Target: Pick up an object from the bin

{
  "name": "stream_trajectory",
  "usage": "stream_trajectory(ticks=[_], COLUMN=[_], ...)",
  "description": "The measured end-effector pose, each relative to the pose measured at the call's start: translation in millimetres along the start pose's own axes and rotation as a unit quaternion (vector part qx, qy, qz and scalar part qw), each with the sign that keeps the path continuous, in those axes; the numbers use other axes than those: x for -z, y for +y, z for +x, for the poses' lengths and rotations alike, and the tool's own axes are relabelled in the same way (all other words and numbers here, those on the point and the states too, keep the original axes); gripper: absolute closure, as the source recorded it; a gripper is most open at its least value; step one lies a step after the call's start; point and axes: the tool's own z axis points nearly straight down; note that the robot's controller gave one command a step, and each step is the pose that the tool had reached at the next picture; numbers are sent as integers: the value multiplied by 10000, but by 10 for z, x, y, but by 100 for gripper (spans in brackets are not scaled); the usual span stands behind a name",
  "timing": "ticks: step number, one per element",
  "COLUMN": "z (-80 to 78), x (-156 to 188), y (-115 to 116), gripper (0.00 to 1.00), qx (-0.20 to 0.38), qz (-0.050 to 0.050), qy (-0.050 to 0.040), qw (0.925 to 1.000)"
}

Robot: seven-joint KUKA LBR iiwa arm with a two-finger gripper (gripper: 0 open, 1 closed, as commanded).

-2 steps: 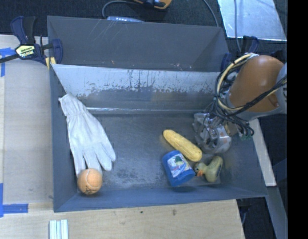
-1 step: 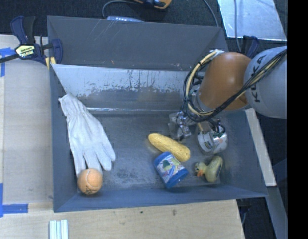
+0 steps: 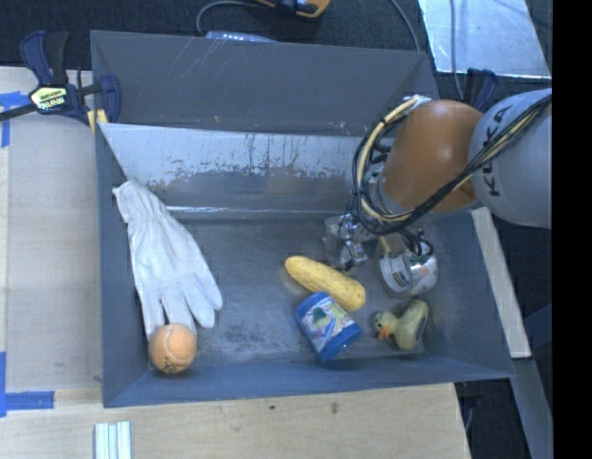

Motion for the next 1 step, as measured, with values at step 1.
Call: stream_trajectory(ticks=[1], z=[46], x=[18], y=[148], gripper=[100], qx=[205], qz=[18], qy=[-6], qw=[9998])
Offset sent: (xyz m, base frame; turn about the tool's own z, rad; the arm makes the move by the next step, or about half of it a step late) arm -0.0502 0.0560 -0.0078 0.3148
